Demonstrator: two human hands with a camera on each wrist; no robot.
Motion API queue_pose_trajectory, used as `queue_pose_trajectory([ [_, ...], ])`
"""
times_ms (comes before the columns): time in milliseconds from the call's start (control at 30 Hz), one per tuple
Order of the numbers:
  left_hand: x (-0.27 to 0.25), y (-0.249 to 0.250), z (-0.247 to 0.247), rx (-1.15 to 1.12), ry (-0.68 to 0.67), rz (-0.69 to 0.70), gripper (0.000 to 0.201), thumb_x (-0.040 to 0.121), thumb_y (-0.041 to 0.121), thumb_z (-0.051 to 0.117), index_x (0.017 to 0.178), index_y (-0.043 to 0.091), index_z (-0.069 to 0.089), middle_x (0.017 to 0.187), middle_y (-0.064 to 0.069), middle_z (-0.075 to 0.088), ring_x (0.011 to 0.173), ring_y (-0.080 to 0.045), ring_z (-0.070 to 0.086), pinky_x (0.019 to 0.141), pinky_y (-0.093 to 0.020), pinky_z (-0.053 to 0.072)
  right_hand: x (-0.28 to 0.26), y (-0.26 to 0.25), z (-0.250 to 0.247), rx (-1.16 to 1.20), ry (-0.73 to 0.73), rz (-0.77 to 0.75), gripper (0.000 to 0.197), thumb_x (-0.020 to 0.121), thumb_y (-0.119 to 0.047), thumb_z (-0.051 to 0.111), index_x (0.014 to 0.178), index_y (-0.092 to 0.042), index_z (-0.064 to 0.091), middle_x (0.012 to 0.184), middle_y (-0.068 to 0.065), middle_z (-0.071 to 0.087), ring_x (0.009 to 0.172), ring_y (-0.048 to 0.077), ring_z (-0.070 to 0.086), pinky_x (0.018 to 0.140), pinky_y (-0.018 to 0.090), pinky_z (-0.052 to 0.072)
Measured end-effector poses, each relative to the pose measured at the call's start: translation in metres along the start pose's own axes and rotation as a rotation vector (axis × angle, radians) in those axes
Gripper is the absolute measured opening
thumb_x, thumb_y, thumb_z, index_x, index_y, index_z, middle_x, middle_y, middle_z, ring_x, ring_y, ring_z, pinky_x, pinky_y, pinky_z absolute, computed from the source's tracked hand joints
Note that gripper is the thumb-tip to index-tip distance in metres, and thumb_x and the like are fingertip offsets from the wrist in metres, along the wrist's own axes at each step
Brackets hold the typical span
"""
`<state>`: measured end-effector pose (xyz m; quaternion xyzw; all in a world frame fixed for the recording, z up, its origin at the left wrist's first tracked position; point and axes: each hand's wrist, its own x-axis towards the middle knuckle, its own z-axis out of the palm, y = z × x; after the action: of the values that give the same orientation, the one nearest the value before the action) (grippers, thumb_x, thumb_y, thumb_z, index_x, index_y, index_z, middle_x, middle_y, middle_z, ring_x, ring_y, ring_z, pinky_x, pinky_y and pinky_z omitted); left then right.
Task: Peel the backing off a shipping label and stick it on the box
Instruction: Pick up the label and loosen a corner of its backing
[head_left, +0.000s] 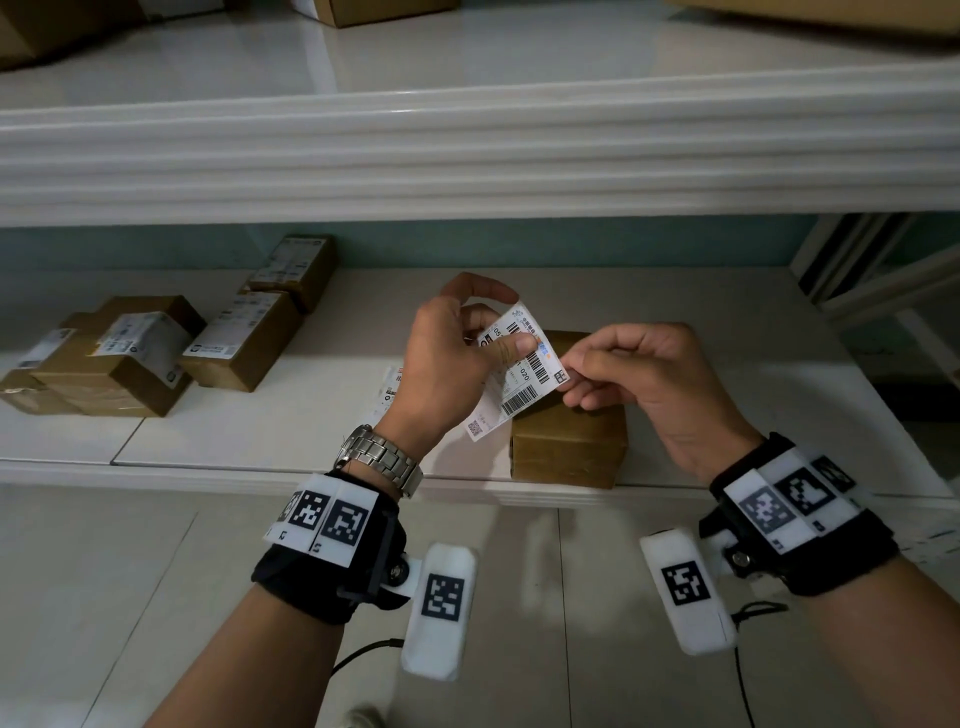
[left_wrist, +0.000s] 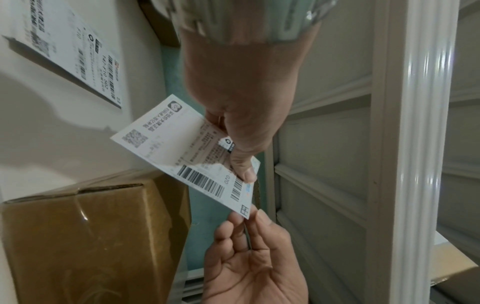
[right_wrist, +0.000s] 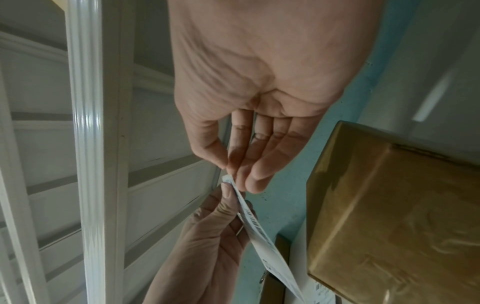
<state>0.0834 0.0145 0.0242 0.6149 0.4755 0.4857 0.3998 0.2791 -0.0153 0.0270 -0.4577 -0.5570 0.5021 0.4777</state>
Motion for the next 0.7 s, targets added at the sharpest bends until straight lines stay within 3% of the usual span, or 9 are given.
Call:
queue_pose_trajectory([
  [200, -0.0015, 0.0015, -0.0008, 0.033, -0.012, 0.012, 0.042, 0.079, 0.005, 0.084, 0.114, 0.006, 0.061, 0.075, -0.005, 0.074, 0.063, -0.011, 0.075, 0.053, -0.021, 0.052, -0.0002, 0.0019, 0.0019, -0.044, -0.012, -0.007, 0.008, 0.087, 0.001, 0.070, 0.083, -0.003, 0.075, 0.070, 0.013, 0.077, 0.059, 0.019, 0.073, 0.057, 0.019, 0.057],
  [433, -0.0027, 0.0036, -0.0015, 0.055, -0.041, 0.029, 0.040, 0.080, 0.006, 0.084, 0.113, 0.006, 0.062, 0.071, -0.003, 0.072, 0.062, -0.010, 0.074, 0.054, -0.019, 0.050, -0.0005, 0.0026, 0.0036, -0.080, -0.023, 0.006, 0.009, 0.087, 0.003, 0.070, 0.081, -0.003, 0.074, 0.068, 0.013, 0.076, 0.057, 0.017, 0.072, 0.055, 0.019, 0.057],
  [600, -0.0035, 0.0011, -0.0005, 0.046, -0.060, 0.056, 0.040, 0.078, 0.006, 0.085, 0.111, 0.006, 0.063, 0.076, -0.020, 0.074, 0.071, -0.034, 0.075, 0.060, -0.038, 0.055, -0.0014, -0.0008, 0.0035, -0.089, -0.123, 0.066, 0.014, 0.088, 0.002, 0.067, 0.078, -0.005, 0.074, 0.069, 0.014, 0.076, 0.057, 0.018, 0.071, 0.055, 0.020, 0.055],
  [700, -0.0037, -0.0010, -0.0003, 0.026, -0.083, 0.046, 0.039, 0.077, 0.006, 0.085, 0.109, 0.006, 0.063, 0.077, -0.020, 0.075, 0.072, -0.036, 0.075, 0.061, -0.042, 0.056, -0.0024, -0.0015, 0.0043, -0.073, -0.147, 0.090, 0.014, 0.088, 0.003, 0.067, 0.077, -0.004, 0.073, 0.068, 0.014, 0.075, 0.056, 0.017, 0.070, 0.054, 0.020, 0.056],
])
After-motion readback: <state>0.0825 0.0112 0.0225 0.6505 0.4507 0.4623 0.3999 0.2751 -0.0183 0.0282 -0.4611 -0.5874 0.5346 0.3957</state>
